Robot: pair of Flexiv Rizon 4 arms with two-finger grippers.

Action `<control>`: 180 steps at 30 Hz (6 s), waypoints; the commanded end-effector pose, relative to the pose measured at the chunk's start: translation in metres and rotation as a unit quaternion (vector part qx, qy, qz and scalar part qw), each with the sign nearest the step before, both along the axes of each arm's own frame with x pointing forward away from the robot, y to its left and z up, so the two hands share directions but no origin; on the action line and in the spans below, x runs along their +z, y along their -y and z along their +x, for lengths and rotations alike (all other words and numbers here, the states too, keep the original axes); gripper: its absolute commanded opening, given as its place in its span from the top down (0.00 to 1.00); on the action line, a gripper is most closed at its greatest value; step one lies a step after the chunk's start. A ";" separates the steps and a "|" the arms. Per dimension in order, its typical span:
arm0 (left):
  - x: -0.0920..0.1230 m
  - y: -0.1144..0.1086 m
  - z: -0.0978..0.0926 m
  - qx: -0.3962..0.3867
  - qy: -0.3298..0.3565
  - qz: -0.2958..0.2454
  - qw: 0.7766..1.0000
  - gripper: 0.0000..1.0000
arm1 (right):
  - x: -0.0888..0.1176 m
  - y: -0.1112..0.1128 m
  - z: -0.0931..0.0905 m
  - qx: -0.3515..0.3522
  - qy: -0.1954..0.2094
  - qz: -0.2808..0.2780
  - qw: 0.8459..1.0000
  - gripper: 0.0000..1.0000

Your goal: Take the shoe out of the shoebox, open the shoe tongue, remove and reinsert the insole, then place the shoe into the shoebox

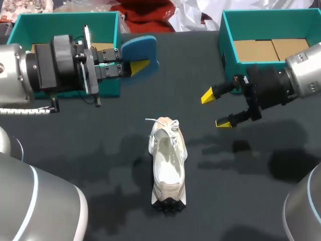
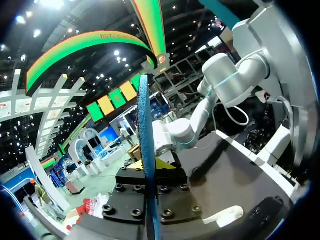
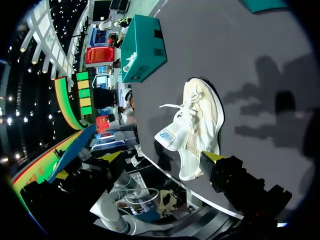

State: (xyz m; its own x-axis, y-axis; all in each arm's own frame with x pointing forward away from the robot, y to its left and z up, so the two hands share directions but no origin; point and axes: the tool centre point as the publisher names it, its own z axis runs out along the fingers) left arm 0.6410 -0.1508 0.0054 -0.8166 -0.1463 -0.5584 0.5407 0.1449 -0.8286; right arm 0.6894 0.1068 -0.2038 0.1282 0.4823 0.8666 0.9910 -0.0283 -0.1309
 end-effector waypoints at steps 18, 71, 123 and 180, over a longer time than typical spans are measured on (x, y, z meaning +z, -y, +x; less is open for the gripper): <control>-0.073 0.014 0.010 -0.027 0.487 0.118 0.865 1.00 | 0.019 0.000 0.010 -0.025 0.011 0.041 0.999 0.00; -0.151 0.066 0.058 0.000 0.520 0.123 0.845 1.00 | 0.042 -0.058 0.038 0.023 0.149 0.128 0.980 0.00; -0.162 0.041 0.071 -0.014 0.518 0.156 0.841 0.00 | 0.038 -0.075 0.047 0.013 0.137 0.162 0.977 1.00; -0.056 0.047 0.157 -0.359 0.371 0.476 0.712 0.00 | 0.029 -0.071 0.037 0.015 0.127 0.167 0.978 1.00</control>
